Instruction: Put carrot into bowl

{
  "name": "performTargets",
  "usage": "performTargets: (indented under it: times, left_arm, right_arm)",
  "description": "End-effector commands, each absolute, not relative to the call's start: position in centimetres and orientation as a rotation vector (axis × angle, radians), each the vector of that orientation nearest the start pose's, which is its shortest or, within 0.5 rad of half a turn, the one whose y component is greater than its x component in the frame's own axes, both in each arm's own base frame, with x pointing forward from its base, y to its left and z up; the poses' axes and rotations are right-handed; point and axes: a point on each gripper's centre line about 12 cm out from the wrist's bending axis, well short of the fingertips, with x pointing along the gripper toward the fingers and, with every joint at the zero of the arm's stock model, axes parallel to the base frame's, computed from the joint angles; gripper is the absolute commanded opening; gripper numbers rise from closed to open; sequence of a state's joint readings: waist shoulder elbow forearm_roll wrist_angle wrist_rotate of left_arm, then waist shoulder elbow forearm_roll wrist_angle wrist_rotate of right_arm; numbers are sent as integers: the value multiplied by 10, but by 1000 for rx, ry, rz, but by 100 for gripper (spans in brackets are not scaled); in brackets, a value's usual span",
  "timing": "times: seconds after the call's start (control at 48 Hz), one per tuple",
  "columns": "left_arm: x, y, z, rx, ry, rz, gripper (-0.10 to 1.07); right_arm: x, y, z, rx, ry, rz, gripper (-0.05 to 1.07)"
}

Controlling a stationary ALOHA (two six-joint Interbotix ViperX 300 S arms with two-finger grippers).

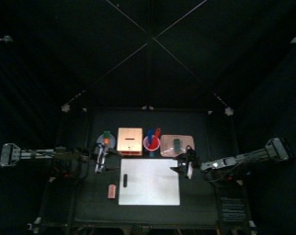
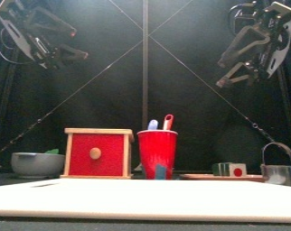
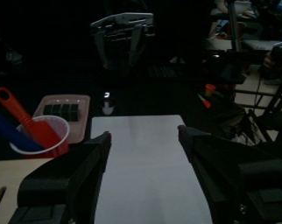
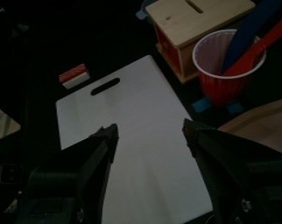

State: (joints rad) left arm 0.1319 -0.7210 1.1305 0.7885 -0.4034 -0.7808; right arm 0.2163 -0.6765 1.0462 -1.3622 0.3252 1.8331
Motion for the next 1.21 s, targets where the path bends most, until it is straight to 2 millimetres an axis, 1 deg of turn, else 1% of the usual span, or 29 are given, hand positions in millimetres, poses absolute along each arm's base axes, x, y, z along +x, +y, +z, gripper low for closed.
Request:
performTargets:
  times: [0.0, 0.146, 0.25, 0.396, 0.667, 0.792, 1.188]
  left_arm:
    - [244, -3, 268, -62, 87, -149, 95]
    - [252, -5, 262, -70, 94, -131, 95]
    - [255, -4, 255, -21, 106, -117, 95]
    - [253, -3, 252, 28, 93, -103, 95]
    - [247, -2, 243, 2, 85, -89, 95]
    - [247, -2, 243, 3, 82, -88, 95]
    - [247, 5, 243, 26, 85, -65, 95]
  right_arm:
    - [244, 15, 250, 366, 369, -196, 93]
    - [244, 14, 246, 367, 380, -203, 93]
    - [244, 13, 244, 372, 386, -210, 93]
    - [244, 9, 241, 391, 395, -234, 93]
    - [244, 8, 238, 411, 404, -243, 93]
    - [244, 8, 241, 418, 398, -243, 93]
    - [243, 9, 237, 444, 412, -250, 93]
